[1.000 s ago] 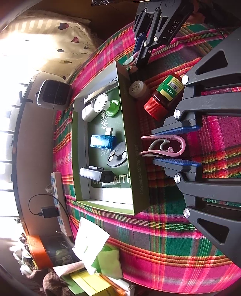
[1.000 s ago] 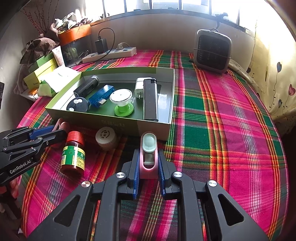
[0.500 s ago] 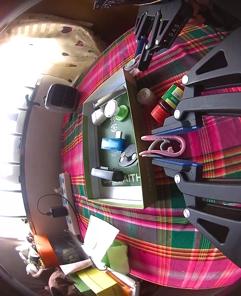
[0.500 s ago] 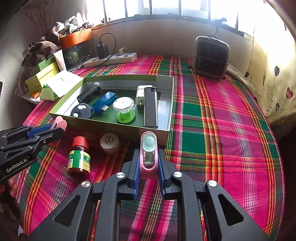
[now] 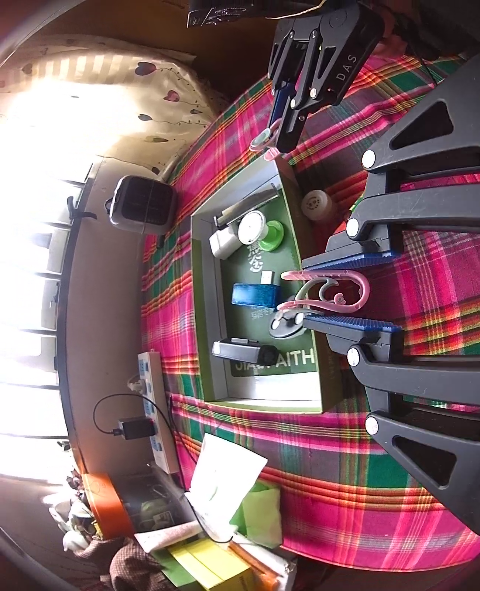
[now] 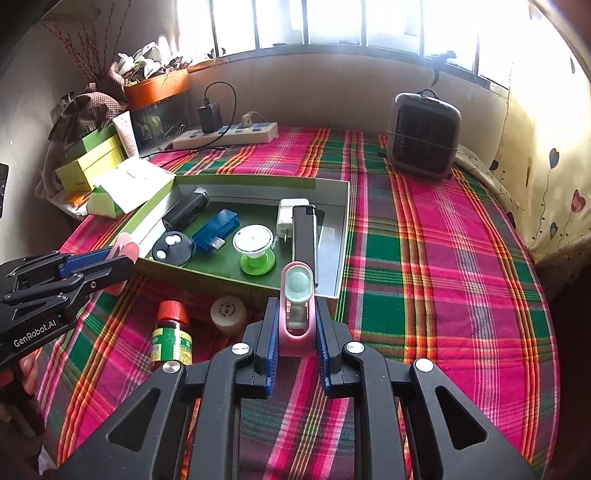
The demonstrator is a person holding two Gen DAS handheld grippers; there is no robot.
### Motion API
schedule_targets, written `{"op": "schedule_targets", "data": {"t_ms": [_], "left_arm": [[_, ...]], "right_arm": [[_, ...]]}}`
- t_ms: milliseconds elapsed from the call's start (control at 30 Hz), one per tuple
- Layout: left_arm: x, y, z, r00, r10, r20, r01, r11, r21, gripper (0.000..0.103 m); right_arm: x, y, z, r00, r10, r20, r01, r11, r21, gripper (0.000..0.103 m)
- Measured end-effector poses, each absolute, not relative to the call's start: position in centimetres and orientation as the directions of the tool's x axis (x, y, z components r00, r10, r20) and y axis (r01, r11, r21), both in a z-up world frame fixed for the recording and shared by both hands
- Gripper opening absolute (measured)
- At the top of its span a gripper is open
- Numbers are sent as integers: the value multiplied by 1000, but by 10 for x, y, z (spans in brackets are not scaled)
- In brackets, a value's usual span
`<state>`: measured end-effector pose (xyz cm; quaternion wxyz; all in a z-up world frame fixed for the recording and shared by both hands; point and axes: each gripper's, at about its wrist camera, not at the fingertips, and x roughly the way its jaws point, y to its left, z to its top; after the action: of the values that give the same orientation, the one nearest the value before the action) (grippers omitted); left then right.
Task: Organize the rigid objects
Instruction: 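Carry the pink clip and pink loop over the green box with both tools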
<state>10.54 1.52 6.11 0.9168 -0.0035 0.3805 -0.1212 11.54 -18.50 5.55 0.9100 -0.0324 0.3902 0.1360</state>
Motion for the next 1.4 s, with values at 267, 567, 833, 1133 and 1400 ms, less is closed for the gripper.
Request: {"op": "schedule_targets", "data": {"t_ms": [267,567,833,1133,1400], "left_arm": [[118,16,71,698,-226,-679,229,970,-87,23],[135,20,70,694,-239,-679,230,967,-106,23],[154,24,65,683,-244,-688,223,967,-122,23],[176,26,54,663,-249,-706,220,966,-134,23],[191,27,46,647,-255,-718,217,965,-148,23]], "right_arm": [[131,-179,64,663,238,-710,-292,955,48,18],[155,-169,73,663,263,-701,-325,945,47,18],[182,-158,69,637,286,-715,-344,936,68,18],[210,-143,63,607,309,-732,-367,926,87,18],[232,-128,55,578,320,-751,-387,917,93,18]]}}
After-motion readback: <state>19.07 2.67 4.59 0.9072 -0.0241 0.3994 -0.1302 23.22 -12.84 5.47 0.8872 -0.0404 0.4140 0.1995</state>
